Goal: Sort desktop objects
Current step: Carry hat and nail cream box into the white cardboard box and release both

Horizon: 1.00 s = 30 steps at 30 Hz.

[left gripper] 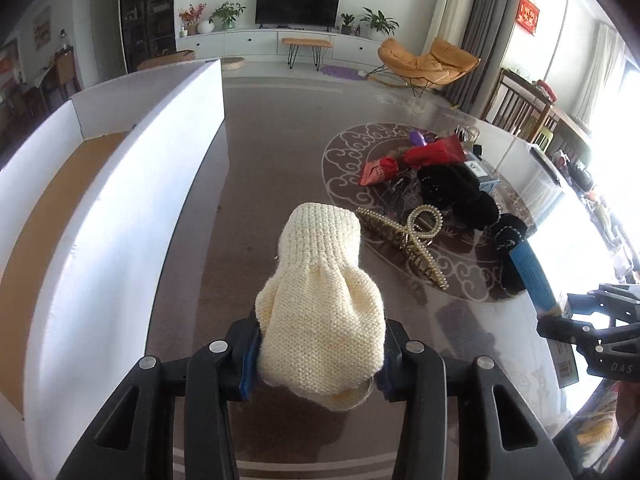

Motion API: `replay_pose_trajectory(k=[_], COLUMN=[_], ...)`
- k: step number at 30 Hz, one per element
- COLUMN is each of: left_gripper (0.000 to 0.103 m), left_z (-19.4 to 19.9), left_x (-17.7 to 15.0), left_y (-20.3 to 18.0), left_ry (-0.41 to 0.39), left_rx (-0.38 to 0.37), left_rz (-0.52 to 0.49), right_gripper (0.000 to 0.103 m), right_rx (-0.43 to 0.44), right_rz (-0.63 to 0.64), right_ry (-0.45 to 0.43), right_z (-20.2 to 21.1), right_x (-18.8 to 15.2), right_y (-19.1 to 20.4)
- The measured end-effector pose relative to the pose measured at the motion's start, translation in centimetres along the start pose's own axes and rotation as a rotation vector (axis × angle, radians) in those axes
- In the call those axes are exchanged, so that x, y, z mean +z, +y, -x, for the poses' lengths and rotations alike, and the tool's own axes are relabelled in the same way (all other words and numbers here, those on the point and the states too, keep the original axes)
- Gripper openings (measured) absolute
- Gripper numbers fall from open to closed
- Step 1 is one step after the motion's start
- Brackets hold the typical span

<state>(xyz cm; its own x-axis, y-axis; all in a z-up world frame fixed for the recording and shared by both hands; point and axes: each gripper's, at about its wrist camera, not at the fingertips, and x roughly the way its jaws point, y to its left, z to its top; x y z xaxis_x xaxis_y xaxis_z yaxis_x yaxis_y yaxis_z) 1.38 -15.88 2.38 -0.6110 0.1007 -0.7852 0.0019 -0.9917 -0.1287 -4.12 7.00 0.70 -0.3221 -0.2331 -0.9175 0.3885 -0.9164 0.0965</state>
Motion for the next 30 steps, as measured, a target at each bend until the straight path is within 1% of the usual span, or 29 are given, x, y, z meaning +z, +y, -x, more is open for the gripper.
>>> replay_pose_trajectory(k=[3,7,10,12,15,18,21,23,25,26,27,28,29,30], left_gripper=[0.044,0.044,0.045,0.044,0.044,0.044,0.044,0.045,0.052,0.056,0.066,0.075,0.078,0.078], left_z=[4.5,10.4,13.5,14.5,14.1,12.8,11.1,9.6,8.2,7.7,7.3,7.1,7.1,7.3], left_x=[0.9,2.3,3.6,4.0,3.9,2.7,1.1,0.0,-0.8,-1.2,-1.5,-1.6,-1.8,-1.9], left_y=[1.6,5.9,10.7,13.9,18.6,22.4,25.0,25.6,26.0,26.2,26.4,26.5,26.5,26.3], left_ry=[-0.053,-0.121,-0.151,-0.154,-0.113,-0.057,-0.004,0.037,0.088,0.111,0.122,0.123,0.116,0.100], left_rx=[-0.024,-0.019,0.015,0.090,0.166,0.210,0.221,0.236,0.276,0.299,0.313,0.322,0.329,0.330], left_rz=[0.024,0.082,0.139,0.158,0.216,0.279,0.336,0.344,0.341,0.342,0.346,0.352,0.358,0.364], right_gripper=[0.043,0.043,0.043,0.043,0.043,0.043,0.043,0.043,0.044,0.045,0.046,0.051,0.056,0.064], right_rx=[0.026,0.103,0.173,0.236,0.317,0.355,0.402,0.440,0.473,0.464,0.439,0.424,0.421,0.424], right_rz=[0.035,0.065,0.103,0.136,0.197,0.256,0.285,0.283,0.279,0.286,0.297,0.309,0.315,0.314], right_ry=[-0.048,-0.105,-0.139,-0.149,-0.148,-0.150,-0.145,-0.133,-0.100,-0.080,-0.073,-0.071,-0.066,-0.067], right_z=[2.7,5.4,6.8,7.5,7.6,6.9,5.2,3.5,1.3,0.2,-0.7,-1.4,-1.9,-2.1], right_x=[1.9,5.8,8.8,10.7,13.4,15.5,16.7,17.1,17.0,16.9,16.5,16.2,15.9,15.6], right_y=[1.4,5.2,9.8,13.5,19.8,25.9,30.6,32.8,34.3,34.8,35.4,35.6,35.6,35.3])
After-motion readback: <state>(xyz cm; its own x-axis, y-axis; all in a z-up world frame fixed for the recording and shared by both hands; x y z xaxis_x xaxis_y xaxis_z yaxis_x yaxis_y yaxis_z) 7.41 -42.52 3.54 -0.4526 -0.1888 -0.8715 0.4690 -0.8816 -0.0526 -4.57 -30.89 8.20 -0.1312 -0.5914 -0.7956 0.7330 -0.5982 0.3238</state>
